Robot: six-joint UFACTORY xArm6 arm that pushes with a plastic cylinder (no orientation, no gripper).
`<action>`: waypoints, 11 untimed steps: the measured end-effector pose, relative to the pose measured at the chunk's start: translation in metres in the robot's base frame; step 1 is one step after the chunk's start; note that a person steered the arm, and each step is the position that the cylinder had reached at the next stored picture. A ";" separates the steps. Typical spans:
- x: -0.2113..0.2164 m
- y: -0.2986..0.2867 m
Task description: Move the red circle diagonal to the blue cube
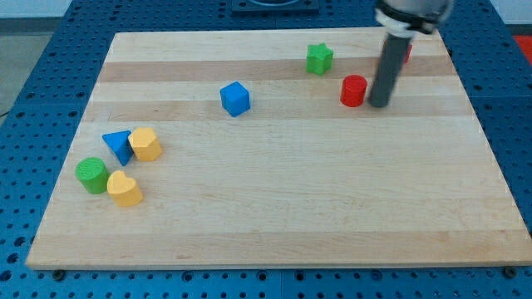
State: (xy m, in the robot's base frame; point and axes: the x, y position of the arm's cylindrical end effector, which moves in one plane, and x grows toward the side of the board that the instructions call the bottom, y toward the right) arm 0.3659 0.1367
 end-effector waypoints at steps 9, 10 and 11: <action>-0.071 -0.155; -0.075 -0.211; -0.032 -0.159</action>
